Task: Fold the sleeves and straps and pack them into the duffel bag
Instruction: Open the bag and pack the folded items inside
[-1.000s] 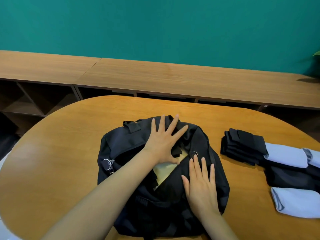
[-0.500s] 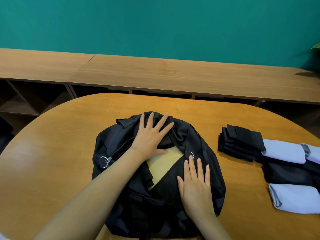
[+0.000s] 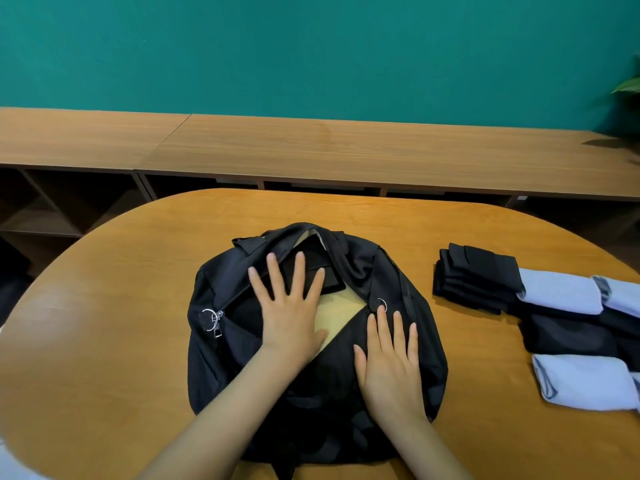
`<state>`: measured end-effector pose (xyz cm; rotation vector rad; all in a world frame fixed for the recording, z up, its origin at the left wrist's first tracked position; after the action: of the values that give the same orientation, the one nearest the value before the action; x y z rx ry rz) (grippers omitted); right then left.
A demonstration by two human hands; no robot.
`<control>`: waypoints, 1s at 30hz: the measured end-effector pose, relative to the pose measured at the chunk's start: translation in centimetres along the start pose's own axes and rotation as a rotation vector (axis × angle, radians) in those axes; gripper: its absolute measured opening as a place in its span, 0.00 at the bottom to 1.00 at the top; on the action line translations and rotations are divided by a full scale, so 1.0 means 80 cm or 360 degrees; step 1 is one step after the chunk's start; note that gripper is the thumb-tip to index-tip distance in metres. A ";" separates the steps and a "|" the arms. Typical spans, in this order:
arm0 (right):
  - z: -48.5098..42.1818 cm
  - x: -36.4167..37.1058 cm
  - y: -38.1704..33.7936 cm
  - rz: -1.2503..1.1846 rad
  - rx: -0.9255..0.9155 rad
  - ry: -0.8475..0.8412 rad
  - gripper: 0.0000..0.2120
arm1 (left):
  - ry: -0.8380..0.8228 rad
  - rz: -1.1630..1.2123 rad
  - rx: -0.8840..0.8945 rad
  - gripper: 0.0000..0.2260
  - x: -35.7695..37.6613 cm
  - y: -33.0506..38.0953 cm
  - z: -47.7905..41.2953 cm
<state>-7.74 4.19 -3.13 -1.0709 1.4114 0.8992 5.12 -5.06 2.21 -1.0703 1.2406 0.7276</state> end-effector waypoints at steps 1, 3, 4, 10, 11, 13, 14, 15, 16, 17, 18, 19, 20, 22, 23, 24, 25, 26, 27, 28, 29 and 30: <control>0.000 -0.001 0.000 0.0006 -0.0006 0.0014 0.33 | 0.0000 0.0018 -0.0067 0.44 0.004 -0.010 0.010; 0.001 -0.002 0.001 0.0008 -0.0005 0.0018 0.33 | -0.0012 0.0102 -0.0170 0.41 0.013 -0.027 0.023; 0.002 -0.003 0.002 0.0015 0.0001 0.0027 0.33 | -0.0024 0.0144 -0.0185 0.40 0.016 -0.031 0.026; 0.002 -0.006 0.009 0.0009 0.0048 0.0027 0.31 | -0.0122 0.0266 -0.0175 0.40 0.020 -0.028 0.015; 0.002 -0.007 0.011 0.0006 0.0066 0.0020 0.31 | -0.0116 0.0279 -0.0172 0.40 0.020 -0.026 0.012; 0.003 -0.007 0.019 0.0009 0.0106 0.0028 0.32 | -0.0104 0.0295 -0.0132 0.41 0.019 -0.019 0.005; 0.004 -0.007 0.023 0.0010 0.0132 0.0034 0.32 | -0.0100 0.0292 -0.0097 0.41 0.017 -0.014 0.002; 0.005 -0.007 0.027 0.0012 0.0160 0.0041 0.32 | -0.0098 0.0288 -0.0055 0.41 0.015 -0.010 -0.003; 0.006 -0.006 0.031 0.0004 0.0194 0.0035 0.33 | -0.0096 0.0288 -0.0012 0.41 0.013 -0.006 -0.008; 0.007 -0.006 0.034 -0.0001 0.0229 0.0032 0.34 | -0.0093 0.0292 0.0030 0.41 0.011 -0.002 -0.013; 0.007 -0.005 0.036 -0.0016 0.0261 0.0022 0.36 | -0.0092 0.0295 0.0070 0.41 0.010 0.001 -0.019; 0.007 -0.004 0.038 -0.0031 0.0283 0.0020 0.37 | -0.0094 0.0297 0.0104 0.41 0.008 0.003 -0.022; 0.007 -0.003 0.038 -0.0041 0.0293 0.0020 0.36 | -0.0094 0.0297 0.0129 0.41 0.008 0.004 -0.025; 0.008 -0.001 0.039 -0.0054 0.0291 -0.0006 0.34 | -0.0061 0.0270 0.0145 0.40 0.007 0.000 -0.023; 0.008 -0.001 0.039 -0.0055 0.0286 -0.0037 0.35 | -0.0024 0.0238 0.0143 0.40 0.007 -0.005 -0.019; 0.008 0.000 0.038 -0.0059 0.0274 -0.0068 0.35 | 0.0024 0.0209 0.0139 0.40 0.007 -0.011 -0.014; 0.008 0.002 0.037 -0.0053 0.0263 -0.0087 0.35 | 0.0076 0.0192 0.0133 0.40 0.007 -0.017 -0.009; 0.009 0.003 0.037 -0.0042 0.0252 -0.0106 0.34 | 0.0116 0.0187 0.0123 0.39 0.007 -0.020 -0.005; 0.007 0.005 0.036 -0.0037 0.0253 -0.0146 0.34 | 0.0141 0.0188 0.0115 0.39 0.007 -0.022 -0.003; 0.005 0.004 0.034 -0.0041 0.0257 -0.0188 0.33 | 0.0156 0.0189 0.0111 0.39 0.006 -0.023 -0.003; 0.005 0.001 0.033 -0.0051 0.0249 -0.0223 0.33 | 0.0160 0.0188 0.0108 0.39 0.005 -0.021 -0.004; 0.006 -0.004 0.033 -0.0044 0.0212 -0.0225 0.33 | 0.0156 0.0190 0.0100 0.39 0.004 -0.019 -0.006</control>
<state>-10.10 5.50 -2.96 -0.9072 1.3167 0.8328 6.39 -6.11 2.27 -0.9968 1.4118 0.7290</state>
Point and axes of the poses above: each hand's wrist, its own z-axis away from the middle knuckle, its own x-axis out of the palm, y = z × x, the point moved 6 cm from there along -z, towards the middle knuckle, and after that the axes turned 2 degrees about z, right-handed, at the moved point
